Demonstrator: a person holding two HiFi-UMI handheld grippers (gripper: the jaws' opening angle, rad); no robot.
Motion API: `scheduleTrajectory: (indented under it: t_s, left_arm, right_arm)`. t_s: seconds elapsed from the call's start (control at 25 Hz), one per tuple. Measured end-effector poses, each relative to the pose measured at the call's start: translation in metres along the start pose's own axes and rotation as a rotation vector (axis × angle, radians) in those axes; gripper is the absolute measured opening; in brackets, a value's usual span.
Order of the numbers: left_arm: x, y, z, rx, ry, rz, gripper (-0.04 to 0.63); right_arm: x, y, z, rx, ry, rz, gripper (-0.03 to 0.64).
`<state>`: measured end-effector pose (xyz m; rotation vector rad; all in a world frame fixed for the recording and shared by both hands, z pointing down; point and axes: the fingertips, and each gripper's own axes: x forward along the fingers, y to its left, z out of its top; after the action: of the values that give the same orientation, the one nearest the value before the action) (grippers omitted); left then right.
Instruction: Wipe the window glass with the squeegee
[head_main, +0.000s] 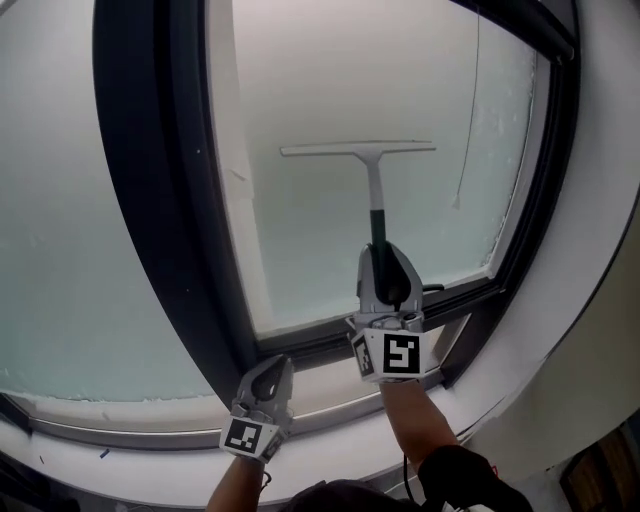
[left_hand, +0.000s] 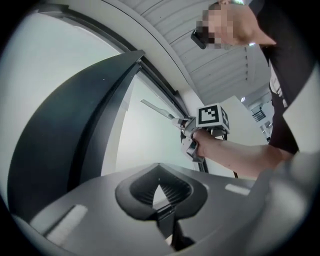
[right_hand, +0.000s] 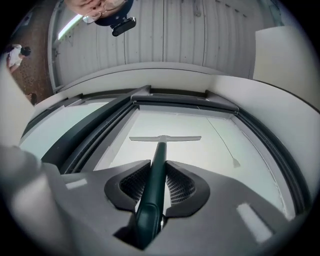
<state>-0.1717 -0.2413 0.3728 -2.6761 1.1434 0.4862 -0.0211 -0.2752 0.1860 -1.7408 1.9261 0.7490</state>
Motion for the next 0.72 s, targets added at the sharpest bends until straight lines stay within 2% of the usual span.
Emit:
scheduleTrajectory:
  t_s: [0.12, 0.24, 0.36, 0.72]
  left_arm:
    - [0.02, -0.002, 0.014, 0.049, -0.036, 0.008, -0.002]
    - [0.035, -0.014, 0.018, 0.122, -0.056, -0.007, -0.002]
    - [0.05, -0.023, 0.022, 0.144, -0.077, -0.015, -0.002]
    - [0.064, -0.035, 0.028, 0.159, -0.084, -0.042, -0.002]
  right_arm:
    - [0.039, -0.007, 0.027, -0.004, -0.097, 0.026, 0.097]
    - [0.071, -0.02, 0.045, -0.026, -0.146, 0.029, 0.097]
    - [0.091, -0.031, 0.058, -0.018, -0.179, 0.033, 0.097]
    - [0.112, -0.037, 0.045, 0.055, -0.152, 0.041, 0.096]
